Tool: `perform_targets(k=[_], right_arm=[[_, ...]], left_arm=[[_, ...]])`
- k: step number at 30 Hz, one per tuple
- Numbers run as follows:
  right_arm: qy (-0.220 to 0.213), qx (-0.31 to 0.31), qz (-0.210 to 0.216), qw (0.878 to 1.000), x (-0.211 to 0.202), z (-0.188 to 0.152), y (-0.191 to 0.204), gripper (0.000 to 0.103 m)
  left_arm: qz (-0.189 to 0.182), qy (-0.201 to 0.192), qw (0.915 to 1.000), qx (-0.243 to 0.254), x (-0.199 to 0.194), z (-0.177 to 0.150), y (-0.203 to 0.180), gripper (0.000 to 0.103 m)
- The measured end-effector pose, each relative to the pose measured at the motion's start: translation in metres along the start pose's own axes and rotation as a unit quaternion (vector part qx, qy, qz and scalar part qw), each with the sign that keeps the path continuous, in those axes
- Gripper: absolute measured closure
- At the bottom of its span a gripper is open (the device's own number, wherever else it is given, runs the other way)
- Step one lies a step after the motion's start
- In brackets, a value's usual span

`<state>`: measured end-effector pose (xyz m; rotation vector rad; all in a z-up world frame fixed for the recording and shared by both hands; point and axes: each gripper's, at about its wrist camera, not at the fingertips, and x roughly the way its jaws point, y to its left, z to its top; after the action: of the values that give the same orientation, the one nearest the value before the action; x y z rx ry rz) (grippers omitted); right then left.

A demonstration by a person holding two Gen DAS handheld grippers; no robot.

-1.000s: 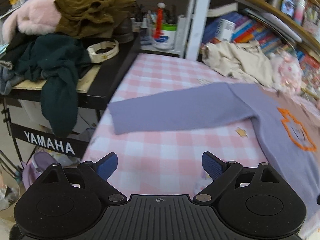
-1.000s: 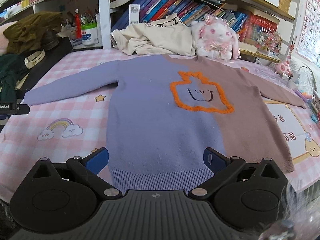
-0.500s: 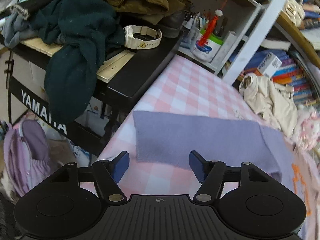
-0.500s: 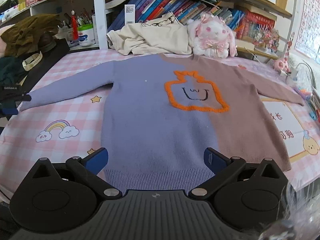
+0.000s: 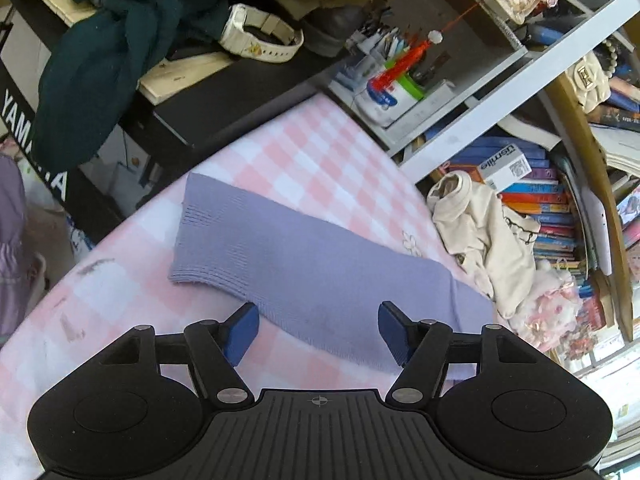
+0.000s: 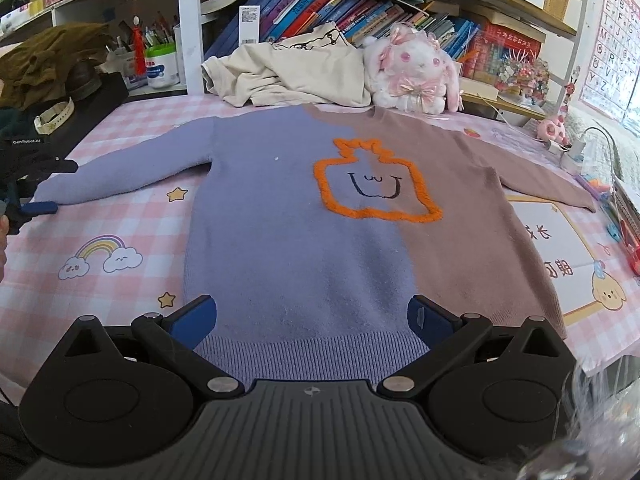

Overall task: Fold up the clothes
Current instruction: 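Grasp the lavender sleeve cuff with the left tool, then lift the lavender sleeve with the left tool and carry it across the sweater body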

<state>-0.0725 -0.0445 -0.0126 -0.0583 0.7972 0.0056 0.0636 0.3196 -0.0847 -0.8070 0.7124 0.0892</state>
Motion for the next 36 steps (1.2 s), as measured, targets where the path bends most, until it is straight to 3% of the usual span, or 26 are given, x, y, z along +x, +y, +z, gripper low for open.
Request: perform_targets(k=[6, 10, 16, 18, 19, 24, 30, 36], right_arm=[[0.005, 0.009, 0.002, 1.0, -0.001, -0.002, -0.005, 0.0], [0.011, 0.03, 0.002, 0.999, -0.002, -0.004, -0.013, 0.0], [0.013, 0.038, -0.007, 0.999, -0.004, -0.004, -0.02, 0.0], [0.012, 0.039, -0.01, 0.999, -0.004, -0.003, -0.024, 0.0], [0.011, 0.043, -0.012, 0.999, -0.004, -0.003, -0.026, 0.0], [0.009, 0.059, -0.017, 0.998, 0.0, -0.002, -0.042, 0.0], [0.002, 0.069, -0.005, 0.998, 0.009, 0.002, -0.068, 0.0], [-0.006, 0.051, 0.017, 0.999, 0.021, 0.007, -0.1, 0.0]], left_arm=[[0.026, -0.037, 0.9986, -0.029, -0.002, 0.022, 0.022, 0.045], [0.022, -0.05, 0.9974, -0.047, -0.002, 0.025, 0.03, 0.05], [0.037, -0.053, 0.9961, -0.059, 0.0, 0.027, 0.035, 0.073], [0.044, -0.051, 0.9954, -0.069, 0.001, 0.029, 0.039, 0.095], [0.049, -0.049, 0.995, -0.072, 0.002, 0.029, 0.042, 0.099], [0.061, -0.041, 0.9962, -0.047, 0.002, 0.033, 0.036, 0.1], [0.03, -0.081, 0.9958, 0.03, -0.017, 0.03, -0.012, 0.1], [-0.031, -0.1, 0.9863, 0.127, -0.029, 0.001, -0.109, 0.1]])
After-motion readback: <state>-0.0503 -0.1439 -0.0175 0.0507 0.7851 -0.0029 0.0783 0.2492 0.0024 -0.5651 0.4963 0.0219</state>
